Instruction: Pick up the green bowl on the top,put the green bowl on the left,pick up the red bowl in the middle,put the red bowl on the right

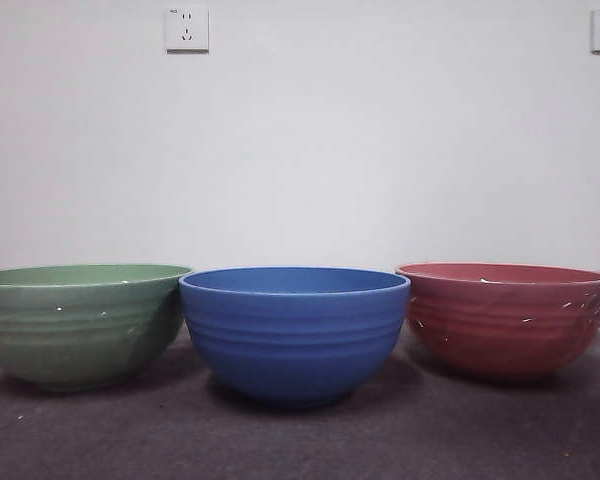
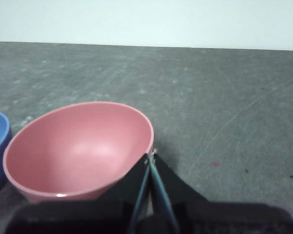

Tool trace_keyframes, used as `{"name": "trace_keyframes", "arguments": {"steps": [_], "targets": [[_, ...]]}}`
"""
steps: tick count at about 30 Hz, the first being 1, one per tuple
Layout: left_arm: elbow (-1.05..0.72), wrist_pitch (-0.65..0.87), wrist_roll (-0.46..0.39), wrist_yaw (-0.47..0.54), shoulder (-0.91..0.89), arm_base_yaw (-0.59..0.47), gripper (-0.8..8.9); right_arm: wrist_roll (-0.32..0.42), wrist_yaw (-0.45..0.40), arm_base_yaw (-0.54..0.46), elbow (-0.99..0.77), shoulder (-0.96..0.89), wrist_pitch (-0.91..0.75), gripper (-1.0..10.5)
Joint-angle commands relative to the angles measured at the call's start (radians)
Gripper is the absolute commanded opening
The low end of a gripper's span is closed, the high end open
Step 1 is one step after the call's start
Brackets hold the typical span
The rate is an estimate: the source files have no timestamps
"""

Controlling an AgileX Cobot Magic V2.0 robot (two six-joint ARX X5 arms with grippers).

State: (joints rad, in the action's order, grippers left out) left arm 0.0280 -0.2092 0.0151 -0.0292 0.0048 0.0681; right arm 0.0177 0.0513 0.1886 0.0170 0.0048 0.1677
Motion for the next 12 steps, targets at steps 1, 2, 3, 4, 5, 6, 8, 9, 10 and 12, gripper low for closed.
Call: {"name": "trace_keyframes", "arguments": {"steps": [1, 2, 3, 4, 5, 6, 8, 9, 10, 12], "targets": [[-0.013, -0.005, -0.011, -0.001, -0.002, -0.002, -0.03, -0.012, -0.002, -0.006, -0.01, -0.003, -0.002, 0.0], [-0.013, -0.006, -0.011, 0.0, -0.002, -0.002, -0.03, -0.012, -0.003, -0.005, -0.01, -0.003, -0.002, 0.0], [-0.013, -0.006, -0.011, 0.0, -0.002, -0.002, -0.03, -0.013, -0.001, -0.005, -0.01, 0.0, -0.002, 0.0], [-0.013, -0.006, -0.011, 0.0, -0.002, -0.002, -0.03, -0.013, -0.001, -0.004, -0.01, 0.003, -0.002, 0.0], [-0.013, -0.006, -0.011, 0.0, -0.002, -0.002, -0.04, -0.012, -0.005, -0.004, -0.01, 0.005, -0.002, 0.0], [-0.013, -0.006, -0.011, -0.001, -0.002, -0.002, -0.03, -0.012, -0.005, -0.004, -0.01, 0.008, -0.002, 0.0], [-0.013, -0.006, -0.011, 0.0, -0.002, -0.002, -0.03, -0.012, -0.005, -0.004, -0.01, 0.011, -0.002, 0.0], [-0.013, -0.006, -0.011, 0.0, -0.002, -0.002, -0.03, -0.012, -0.005, -0.004, -0.01, 0.011, -0.002, 0.0], [-0.013, -0.006, -0.011, 0.0, -0.002, -0.002, -0.03, -0.012, -0.005, -0.004, -0.01, 0.013, -0.002, 0.0], [-0.013, -0.006, -0.011, 0.0, -0.002, -0.002, -0.03, -0.012, -0.005, -0.004, -0.01, 0.013, -0.002, 0.0]]}}
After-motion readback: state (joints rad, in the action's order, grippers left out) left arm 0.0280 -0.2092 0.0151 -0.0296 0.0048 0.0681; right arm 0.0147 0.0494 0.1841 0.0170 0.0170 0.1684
